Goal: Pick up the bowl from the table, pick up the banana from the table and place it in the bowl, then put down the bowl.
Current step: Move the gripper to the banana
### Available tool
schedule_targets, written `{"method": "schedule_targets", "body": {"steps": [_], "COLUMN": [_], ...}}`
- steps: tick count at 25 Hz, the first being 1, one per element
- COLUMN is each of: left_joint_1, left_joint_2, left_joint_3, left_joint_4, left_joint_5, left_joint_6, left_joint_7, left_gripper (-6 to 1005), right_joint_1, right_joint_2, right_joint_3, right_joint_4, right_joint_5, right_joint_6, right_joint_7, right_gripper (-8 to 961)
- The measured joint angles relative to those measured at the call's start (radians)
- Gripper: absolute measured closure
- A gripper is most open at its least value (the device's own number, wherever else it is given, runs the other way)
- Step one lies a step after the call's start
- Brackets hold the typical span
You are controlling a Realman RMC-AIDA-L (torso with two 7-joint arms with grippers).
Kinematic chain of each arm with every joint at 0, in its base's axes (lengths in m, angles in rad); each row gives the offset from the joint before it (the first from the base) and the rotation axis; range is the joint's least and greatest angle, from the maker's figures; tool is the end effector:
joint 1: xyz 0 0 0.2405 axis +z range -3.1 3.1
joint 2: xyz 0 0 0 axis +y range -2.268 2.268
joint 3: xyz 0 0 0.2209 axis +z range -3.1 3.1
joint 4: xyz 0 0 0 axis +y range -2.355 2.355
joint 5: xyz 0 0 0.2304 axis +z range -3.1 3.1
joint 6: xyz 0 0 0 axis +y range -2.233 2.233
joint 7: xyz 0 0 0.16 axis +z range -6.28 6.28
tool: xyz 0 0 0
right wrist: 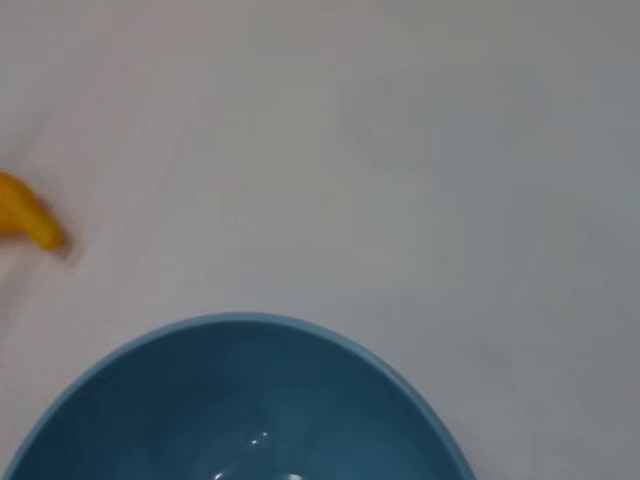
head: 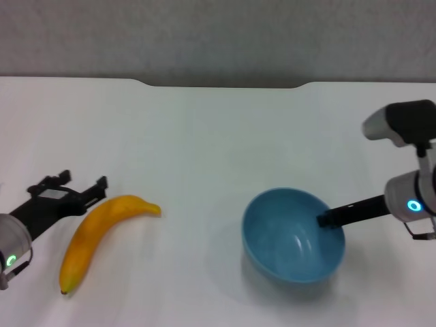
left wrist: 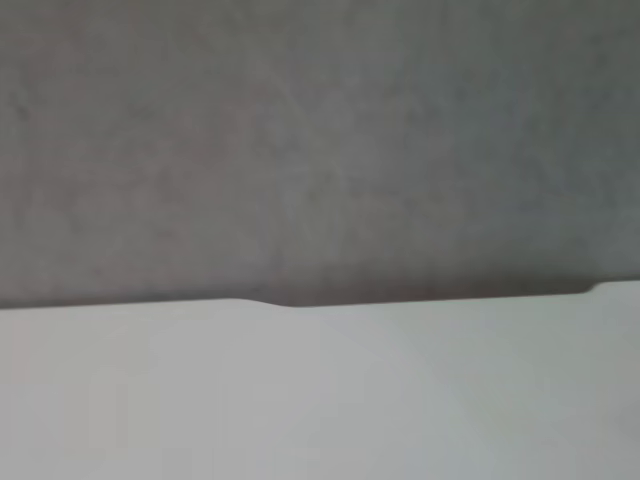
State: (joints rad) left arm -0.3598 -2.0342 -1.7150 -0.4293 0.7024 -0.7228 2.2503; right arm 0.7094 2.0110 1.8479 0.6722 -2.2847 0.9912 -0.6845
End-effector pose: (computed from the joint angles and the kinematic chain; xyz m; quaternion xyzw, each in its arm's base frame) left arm -0.3285 0.3660 -0.0180 -0.7888 -0.3505 -0.2187 0.4551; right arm 0.2408 0.4073 -0.0389 -0.8539 0.4700 -0.0342 0.2211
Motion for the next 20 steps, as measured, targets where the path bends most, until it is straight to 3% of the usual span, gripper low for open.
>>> {"method": "schedule_targets", "body": {"steps": [5,7,8,10,14,20], "left_joint_1": [-0.005,-0.004,-0.004,-0.006,-0.007,-0.001], "left_joint_2": [0.023,0.032,0.038,0.039,0.037,0.036], "left_joint_3": [0.068,0.07,0.064,0.053,0.041,0.033], "left_joint_4": [-0.075,-0.125,-0.181,-0.22,-0.262,-0.27], "left_joint_5": [0.111,0.233,0.379,0.506,0.647,0.687], "left_joint_6": [0.024,0.027,0.027,0.027,0.027,0.049], "left_joint_7": [-0.192,-0.313,-0.427,-0.49,-0.536,-0.538], "left_gripper": [186,187,187,187,189,190], "right_joint_1": [-0.055,-0.059,-0.059,-0.06,-0.063,-0.102], "right_joint_2": [-0.001,-0.001,-0.001,-0.001,-0.001,-0.003], "right_joint_3": [0.009,0.008,0.007,0.003,0.001,0.001], "right_joint_4": [0.053,0.055,0.056,0.057,0.063,0.149], "right_joint_5": [0.0,0.0,0.0,0.001,0.011,0.015], "right_joint_6": [-0.002,-0.007,-0.01,-0.014,-0.013,0.01], "right_joint_7": [0.008,0.009,0.01,0.01,0.01,0.022], "right_gripper": [918,918,918,918,918,918]}}
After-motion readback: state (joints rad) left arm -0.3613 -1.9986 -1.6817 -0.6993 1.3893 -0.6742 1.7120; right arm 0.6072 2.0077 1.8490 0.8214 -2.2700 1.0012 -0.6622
